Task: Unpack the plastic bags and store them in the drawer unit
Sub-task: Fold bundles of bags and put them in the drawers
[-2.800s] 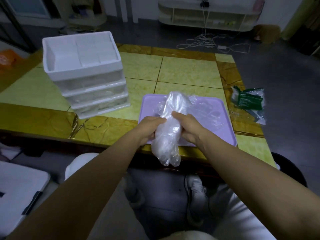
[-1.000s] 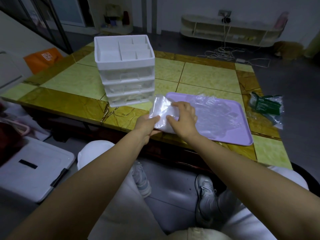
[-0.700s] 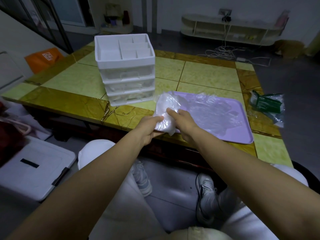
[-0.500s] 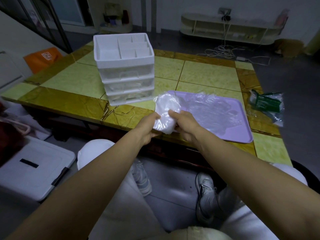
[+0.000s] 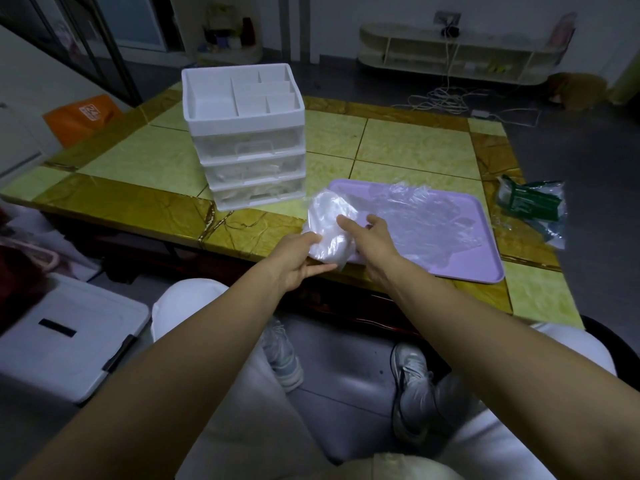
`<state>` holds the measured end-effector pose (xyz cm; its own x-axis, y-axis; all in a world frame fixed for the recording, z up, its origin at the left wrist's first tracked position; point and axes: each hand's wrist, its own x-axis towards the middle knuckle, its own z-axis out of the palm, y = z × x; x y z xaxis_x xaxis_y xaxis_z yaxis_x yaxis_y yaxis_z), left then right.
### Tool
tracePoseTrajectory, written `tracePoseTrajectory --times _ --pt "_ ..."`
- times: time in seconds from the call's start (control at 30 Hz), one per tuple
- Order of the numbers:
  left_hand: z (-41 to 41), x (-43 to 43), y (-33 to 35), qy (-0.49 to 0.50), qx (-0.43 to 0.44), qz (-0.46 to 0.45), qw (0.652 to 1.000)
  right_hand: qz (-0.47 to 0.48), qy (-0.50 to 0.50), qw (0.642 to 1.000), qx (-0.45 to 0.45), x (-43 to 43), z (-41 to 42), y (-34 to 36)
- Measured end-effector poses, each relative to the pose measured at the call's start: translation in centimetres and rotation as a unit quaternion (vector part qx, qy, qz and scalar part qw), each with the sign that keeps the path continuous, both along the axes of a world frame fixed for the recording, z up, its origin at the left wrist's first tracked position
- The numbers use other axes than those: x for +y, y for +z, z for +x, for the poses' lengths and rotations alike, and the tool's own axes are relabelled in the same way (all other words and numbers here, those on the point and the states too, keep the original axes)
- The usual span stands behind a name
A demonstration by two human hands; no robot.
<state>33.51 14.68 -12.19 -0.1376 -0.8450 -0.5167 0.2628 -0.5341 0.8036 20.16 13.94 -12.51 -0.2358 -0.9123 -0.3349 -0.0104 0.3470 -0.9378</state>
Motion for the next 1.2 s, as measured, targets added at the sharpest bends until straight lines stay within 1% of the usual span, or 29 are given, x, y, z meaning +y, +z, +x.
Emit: tracePoseTrajectory --times 0.03,0.07,0.1,0.17,0.2,0.23,0.3,0.33,0.37,0.4,0.47,0.57,0.67,0.77,0.83,0.9,1.03,1.2 --pt "0.1 -0.1 -0.2 0.01 -0.023 0.006 1.0 -0.031 -0.022 0.997 0.063 0.0 -0.2 -0.3" --pt "0.2 -0.2 -0.4 0.015 -0.05 0.011 0.999 -0.088 -0.037 0.988 0.118 0.2 -0.4 -0.4" --pt "0.2 -0.2 -0.6 0.018 -0.073 0.016 0.997 -0.16 -0.034 0.973 0.166 0.5 -0.6 -0.4" --pt "0.1 -0.2 -0.8 0.015 -0.091 0.019 0.996 -0.276 0.025 0.924 0.265 1.1 -1.0 -0.1" --pt "0.1 -0.2 -0.7 0.01 -0.087 0.018 0.996 -0.302 0.075 0.9 0.305 1.3 -1.1 0.1" --pt "0.0 -0.1 -0.6 0.002 -0.084 0.01 0.996 -0.303 0.129 0.883 0.334 1.4 -1.2 0.2" --pt "-0.3 -0.1 -0.3 -0.025 -0.082 -0.021 0.996 -0.244 0.222 0.869 0.37 1.2 -1.2 0.0" --pt "-0.3 -0.1 -0.3 -0.04 -0.085 -0.041 0.995 -0.21 0.257 0.87 0.365 1.1 -1.4 -0.3" --pt "-0.3 -0.1 -0.2 -0.054 -0.096 -0.059 0.992 -0.179 0.282 0.882 0.333 1.0 -1.6 -0.5" --pt "-0.1 -0.1 -0.2 -0.064 -0.11 -0.076 0.989 -0.156 0.292 0.901 0.281 1.0 -1.7 -0.7" --pt "0.5 -0.3 -0.4 -0.081 -0.147 -0.11 0.98 -0.129 0.281 0.935 0.174 0.9 -1.7 -1.0" --pt "1.4 -0.9 -1.5 -0.079 -0.191 -0.131 0.97 -0.103 0.256 0.956 0.095 0.2 -1.4 -1.0" --pt "1.9 -1.1 -1.3 -0.059 -0.171 -0.138 0.974 -0.033 0.232 0.972 -0.01 -0.6 -0.4 -0.4" --pt "2.5 -1.6 -0.4 -0.02 -0.13 -0.157 0.979 -0.003 0.231 0.972 -0.044 -1.6 0.7 0.7" --pt "3.2 -2.2 0.0 0.01 -0.122 -0.164 0.979 0.009 0.242 0.968 -0.068 -2.5 1.9 1.1" --pt "4.0 -3.1 0.4 0.047 -0.114 -0.161 0.979 0.004 0.231 0.97 -0.078 -3.7 3.3 1.4" --pt "6.4 -5.4 1.8 0.135 -0.068 -0.106 0.983 -0.017 0.194 0.979 -0.063 -6.3 5.9 2.6" --pt "9.1 -8.8 3.3 0.162 -0.073 -0.073 0.981 -0.026 0.131 0.987 -0.088 -9.8 7.6 2.9"
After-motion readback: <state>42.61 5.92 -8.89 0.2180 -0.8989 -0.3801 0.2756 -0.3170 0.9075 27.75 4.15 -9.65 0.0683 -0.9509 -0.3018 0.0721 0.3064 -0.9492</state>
